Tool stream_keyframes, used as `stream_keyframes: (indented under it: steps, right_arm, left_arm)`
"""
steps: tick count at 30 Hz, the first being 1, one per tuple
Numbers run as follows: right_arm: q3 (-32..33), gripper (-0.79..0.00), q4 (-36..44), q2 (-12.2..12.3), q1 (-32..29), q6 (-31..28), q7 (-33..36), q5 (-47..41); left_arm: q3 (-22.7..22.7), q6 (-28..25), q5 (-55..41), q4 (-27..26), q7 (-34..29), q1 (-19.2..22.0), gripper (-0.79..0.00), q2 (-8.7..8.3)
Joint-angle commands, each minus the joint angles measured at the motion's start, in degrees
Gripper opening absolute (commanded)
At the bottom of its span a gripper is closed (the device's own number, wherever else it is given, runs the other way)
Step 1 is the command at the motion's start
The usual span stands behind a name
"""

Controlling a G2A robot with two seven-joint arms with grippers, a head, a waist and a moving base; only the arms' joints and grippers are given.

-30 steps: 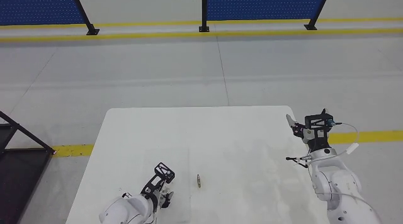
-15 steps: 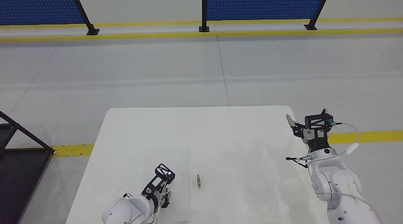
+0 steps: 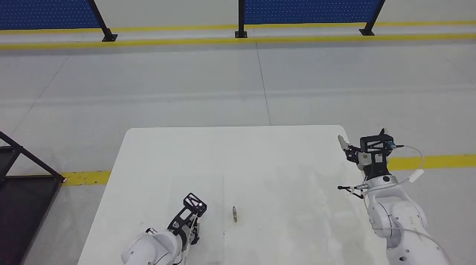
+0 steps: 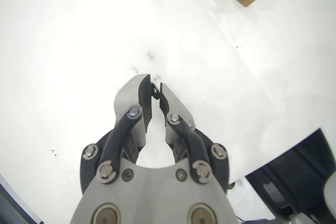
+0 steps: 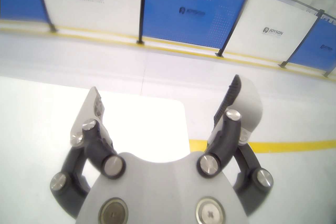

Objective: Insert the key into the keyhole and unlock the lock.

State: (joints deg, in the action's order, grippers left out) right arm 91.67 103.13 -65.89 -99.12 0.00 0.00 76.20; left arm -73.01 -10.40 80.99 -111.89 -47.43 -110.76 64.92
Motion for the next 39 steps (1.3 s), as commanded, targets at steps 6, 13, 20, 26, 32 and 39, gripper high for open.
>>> stream_keyframes:
  steps: [6, 13, 20, 26, 32, 39]
  right_arm:
    - [0.0, 0.0, 0.0, 0.0, 0.0, 0.0, 0.0, 0.0]
    - [0.0, 0.0, 0.0, 0.0, 0.0, 0.0, 0.0, 0.0]
    - [0.0, 0.0, 0.0, 0.0, 0.0, 0.0, 0.0, 0.0]
    - [0.0, 0.0, 0.0, 0.0, 0.0, 0.0, 0.0, 0.0]
    - [0.0, 0.0, 0.0, 0.0, 0.0, 0.0, 0.0, 0.0]
    - [0.0, 0.0, 0.0, 0.0, 0.0, 0.0, 0.0, 0.0]
  left_arm:
    - [-0.3, 0.2, -0.1, -0.5, 0.3, -0.5, -0.754, -0.18]
    - [-0.9, 0.3, -0.4, -1.5, 0.8, -1.2, -0.785, -0.39]
    - [-3.4, -0.6, -2.3, -4.7, 4.1, -3.3, -0.785, -0.79]
    - [-7.0, -2.8, -5.5, -6.1, 5.1, -4.9, -0.785, -1.28]
    - [-9.0, -5.2, -7.7, -5.3, 4.4, -5.7, -0.785, -1.68]
    - [-11.3, -6.6, -11.9, -4.9, 5.2, -5.9, -0.785, -1.98]
